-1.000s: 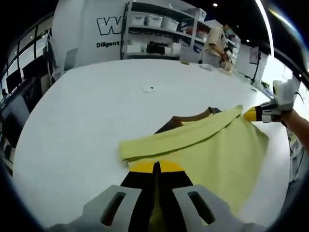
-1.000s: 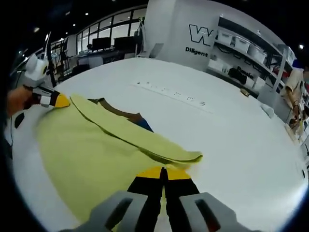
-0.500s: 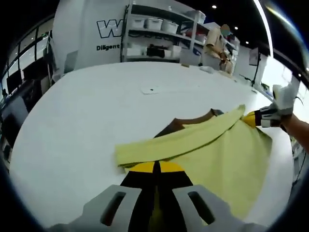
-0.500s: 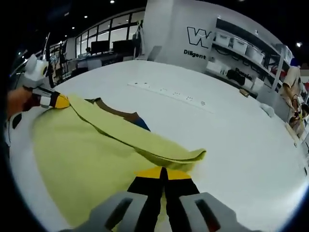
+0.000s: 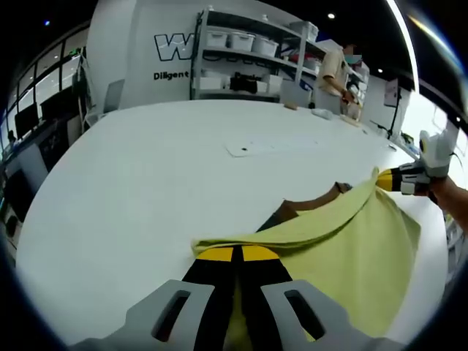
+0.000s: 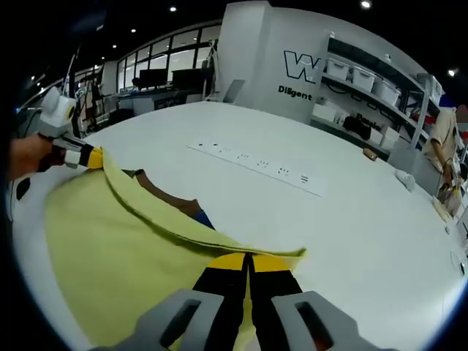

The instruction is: Fold the garment on the visible template until the final outline fits inside the template.

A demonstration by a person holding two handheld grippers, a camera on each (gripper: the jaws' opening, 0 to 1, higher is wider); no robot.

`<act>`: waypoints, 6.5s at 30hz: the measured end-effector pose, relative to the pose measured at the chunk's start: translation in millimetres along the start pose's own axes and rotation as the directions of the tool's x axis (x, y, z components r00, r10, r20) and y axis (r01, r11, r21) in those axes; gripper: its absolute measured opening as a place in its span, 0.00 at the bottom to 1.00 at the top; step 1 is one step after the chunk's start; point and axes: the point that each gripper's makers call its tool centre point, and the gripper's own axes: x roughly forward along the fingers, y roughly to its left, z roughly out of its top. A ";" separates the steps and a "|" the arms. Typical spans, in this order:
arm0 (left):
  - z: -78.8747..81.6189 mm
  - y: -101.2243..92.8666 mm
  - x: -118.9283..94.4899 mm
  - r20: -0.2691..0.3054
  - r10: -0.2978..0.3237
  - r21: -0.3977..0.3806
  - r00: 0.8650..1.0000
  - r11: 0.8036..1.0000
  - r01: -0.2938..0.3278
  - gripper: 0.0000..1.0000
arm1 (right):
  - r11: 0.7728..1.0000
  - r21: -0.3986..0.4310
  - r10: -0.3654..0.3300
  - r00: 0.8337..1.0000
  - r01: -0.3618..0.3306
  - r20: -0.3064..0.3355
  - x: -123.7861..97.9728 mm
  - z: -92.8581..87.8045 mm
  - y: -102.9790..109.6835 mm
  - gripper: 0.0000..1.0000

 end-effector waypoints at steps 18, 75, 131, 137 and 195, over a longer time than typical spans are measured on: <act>-7.2 9.5 8.0 -0.034 0.027 0.000 0.999 1.000 -0.027 0.00 | 1.000 -0.004 -0.001 0.999 0.000 -0.039 9.9 -11.7 -1.0 0.00; 6.0 -1.0 3.6 0.021 0.016 0.001 1.000 1.000 -0.016 0.35 | 0.999 0.020 -0.034 0.999 0.035 -0.023 5.6 -7.9 -2.9 0.24; 7.4 -31.1 -86.4 0.080 0.002 -0.012 0.997 1.000 -0.001 0.55 | 0.996 0.078 -0.040 0.997 0.035 0.063 -81.9 8.4 27.4 0.52; -6.5 -37.0 -103.9 0.076 0.000 -0.016 0.997 1.000 0.002 0.54 | 0.997 0.070 -0.038 0.997 0.034 0.069 -98.8 4.2 36.2 0.51; -99.0 -46.1 -133.5 -0.037 -0.016 -0.124 0.999 0.992 0.011 0.39 | 0.983 0.183 0.017 0.995 0.001 -0.098 -125.3 -93.0 61.6 0.21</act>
